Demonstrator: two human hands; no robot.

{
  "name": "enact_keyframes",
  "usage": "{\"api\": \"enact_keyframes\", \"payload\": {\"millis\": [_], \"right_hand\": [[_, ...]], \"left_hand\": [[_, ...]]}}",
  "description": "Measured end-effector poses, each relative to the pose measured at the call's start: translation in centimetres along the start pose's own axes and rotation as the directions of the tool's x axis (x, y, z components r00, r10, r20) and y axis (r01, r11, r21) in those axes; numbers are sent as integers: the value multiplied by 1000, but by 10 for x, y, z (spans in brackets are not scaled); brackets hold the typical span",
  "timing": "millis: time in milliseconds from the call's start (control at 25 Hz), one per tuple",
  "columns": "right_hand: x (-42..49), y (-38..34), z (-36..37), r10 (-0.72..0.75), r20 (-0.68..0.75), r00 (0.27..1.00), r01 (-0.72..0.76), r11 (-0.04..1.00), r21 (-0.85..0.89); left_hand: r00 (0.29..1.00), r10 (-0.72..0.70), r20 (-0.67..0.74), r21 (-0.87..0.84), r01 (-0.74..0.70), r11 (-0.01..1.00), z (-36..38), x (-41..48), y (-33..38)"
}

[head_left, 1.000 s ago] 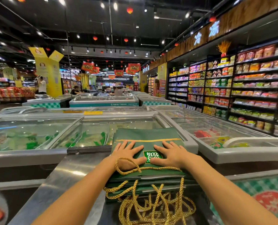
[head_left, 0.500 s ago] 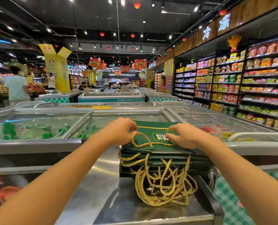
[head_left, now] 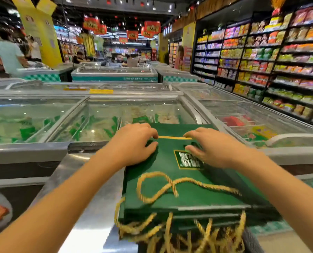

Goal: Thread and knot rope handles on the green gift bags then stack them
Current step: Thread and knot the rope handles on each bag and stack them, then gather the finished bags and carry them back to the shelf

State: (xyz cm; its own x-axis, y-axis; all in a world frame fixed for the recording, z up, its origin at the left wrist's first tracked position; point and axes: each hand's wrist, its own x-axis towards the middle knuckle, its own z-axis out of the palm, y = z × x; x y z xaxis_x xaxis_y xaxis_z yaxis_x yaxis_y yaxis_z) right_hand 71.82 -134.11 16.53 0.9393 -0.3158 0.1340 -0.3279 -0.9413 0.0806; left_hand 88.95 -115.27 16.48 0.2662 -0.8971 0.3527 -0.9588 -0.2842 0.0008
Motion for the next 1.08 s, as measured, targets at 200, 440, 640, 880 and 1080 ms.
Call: {"api": "enact_keyframes", "payload": {"millis": [200,440,640,880,1080], "right_hand": [[18,-6,-14,9,93,996,-8,1000,-17],[5,-22,-40,107,231,967,-126,990,69],[-16,-15,-34,232,252,940,-270,954,132],[-44,35,-4,423,287,860,-502,802,323],[-44,62,14,309,406,860,-510,499,700]], "left_hand": [[992,-36,125,12,35,999,-13,20,-2],[968,-157,194,-96,178,979,-29,-1,2],[918,-322,232,-273,379,884,-18,-24,-4],[776,-427,465,-676,622,395,10,-51,-8],[722,-507,470,-756,626,190,19,-49,11]]}}
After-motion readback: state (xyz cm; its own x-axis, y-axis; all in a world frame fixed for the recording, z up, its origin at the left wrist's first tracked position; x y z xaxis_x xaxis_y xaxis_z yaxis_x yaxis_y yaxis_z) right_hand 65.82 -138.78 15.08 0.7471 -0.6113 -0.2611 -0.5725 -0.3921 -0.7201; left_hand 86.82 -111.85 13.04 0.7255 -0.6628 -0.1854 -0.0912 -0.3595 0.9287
